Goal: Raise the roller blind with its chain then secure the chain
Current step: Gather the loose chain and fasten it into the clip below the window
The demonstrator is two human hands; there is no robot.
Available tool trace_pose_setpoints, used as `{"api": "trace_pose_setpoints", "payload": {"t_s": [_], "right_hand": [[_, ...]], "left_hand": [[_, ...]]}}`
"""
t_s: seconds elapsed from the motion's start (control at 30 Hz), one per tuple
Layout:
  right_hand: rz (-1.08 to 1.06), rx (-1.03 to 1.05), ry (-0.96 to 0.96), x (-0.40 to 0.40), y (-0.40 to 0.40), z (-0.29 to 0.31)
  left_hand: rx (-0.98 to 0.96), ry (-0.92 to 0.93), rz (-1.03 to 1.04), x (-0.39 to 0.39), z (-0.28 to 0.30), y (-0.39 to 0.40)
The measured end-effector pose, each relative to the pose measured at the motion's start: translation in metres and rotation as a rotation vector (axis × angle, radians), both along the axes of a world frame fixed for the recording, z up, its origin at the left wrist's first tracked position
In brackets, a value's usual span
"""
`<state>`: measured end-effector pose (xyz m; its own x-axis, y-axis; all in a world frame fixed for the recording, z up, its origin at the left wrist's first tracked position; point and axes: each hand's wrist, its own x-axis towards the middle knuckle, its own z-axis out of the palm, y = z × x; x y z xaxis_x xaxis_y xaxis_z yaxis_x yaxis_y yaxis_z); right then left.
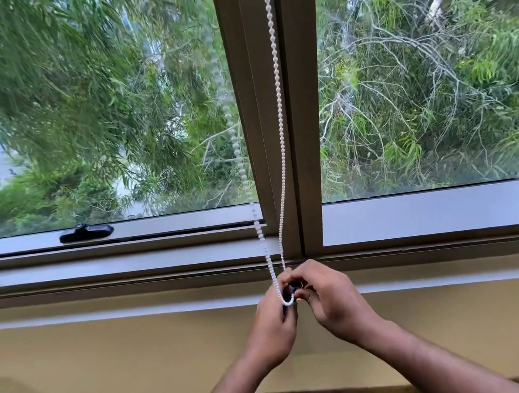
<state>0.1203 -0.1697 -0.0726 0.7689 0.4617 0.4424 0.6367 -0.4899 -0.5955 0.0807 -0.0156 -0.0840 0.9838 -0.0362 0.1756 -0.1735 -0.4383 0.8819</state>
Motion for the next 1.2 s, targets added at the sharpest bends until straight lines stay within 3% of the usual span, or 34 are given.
{"api": "trace_pose_setpoints", "payload": {"t_s": [0.27,0.73,0.97,1.2], "right_hand": [[-0.084,-0.019,0.069,0.0,0.0,-0.019],[-0.236,0.247,0.308,0.001,0.009,-0.03],[-0.38,0.419,0.587,0.007,0.017,-0.027],[-0.37,0.41,0.682,0.013,0.018,-0.027]], "left_hand": [[-0.438,0.269,0.174,0.004,-0.002,-0.002],[-0.42,0.333,0.33,0.018,-0.021,0.004],[-0.395,0.282,0.346,0.024,-0.017,-0.001],[-0.379,0.275,0.342,0.034,-0.018,0.0]]}}
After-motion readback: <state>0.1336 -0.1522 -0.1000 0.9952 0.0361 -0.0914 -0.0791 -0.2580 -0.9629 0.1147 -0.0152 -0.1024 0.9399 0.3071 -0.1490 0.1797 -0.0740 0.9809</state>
